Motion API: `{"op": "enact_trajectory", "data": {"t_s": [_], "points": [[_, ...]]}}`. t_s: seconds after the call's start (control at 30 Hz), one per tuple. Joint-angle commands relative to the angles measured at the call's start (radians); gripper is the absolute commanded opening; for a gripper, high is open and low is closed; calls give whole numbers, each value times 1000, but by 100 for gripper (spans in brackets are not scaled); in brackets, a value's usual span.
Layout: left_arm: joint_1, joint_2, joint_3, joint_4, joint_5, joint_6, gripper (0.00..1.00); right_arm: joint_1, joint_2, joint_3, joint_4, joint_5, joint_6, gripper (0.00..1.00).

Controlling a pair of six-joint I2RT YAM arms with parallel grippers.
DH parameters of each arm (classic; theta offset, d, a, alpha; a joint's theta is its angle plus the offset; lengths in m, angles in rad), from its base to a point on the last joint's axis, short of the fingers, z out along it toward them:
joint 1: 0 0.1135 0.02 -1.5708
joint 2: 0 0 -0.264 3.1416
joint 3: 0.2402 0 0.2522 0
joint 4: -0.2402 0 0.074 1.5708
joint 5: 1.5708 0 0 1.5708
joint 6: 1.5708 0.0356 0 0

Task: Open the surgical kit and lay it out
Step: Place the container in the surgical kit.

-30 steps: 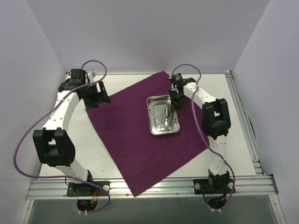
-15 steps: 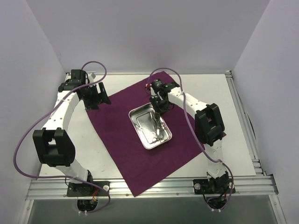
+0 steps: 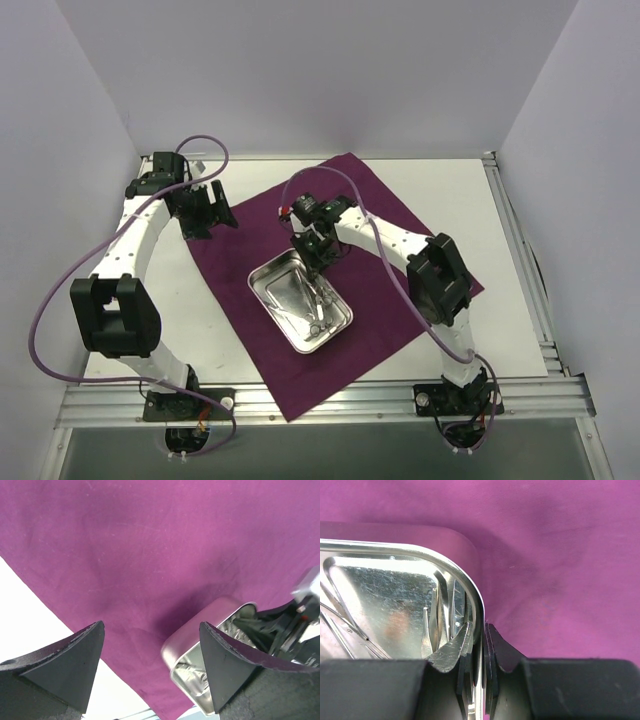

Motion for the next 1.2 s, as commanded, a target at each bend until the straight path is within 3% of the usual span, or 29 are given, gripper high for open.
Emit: {"op": "enact_trajectory", "data": {"t_s": [0.0,0.5,1.17], "points": [[4,-67,-6,-6,-6,-15,85,39,-62,-1,-47,-68,25,0],[4,-124,-93,11,-31,-35,86,176,-98,-111,-4,2,107,0],[-4,-152,-123,-33,-52,-55,86,202,-92,-179,32,54,269,0]]}}
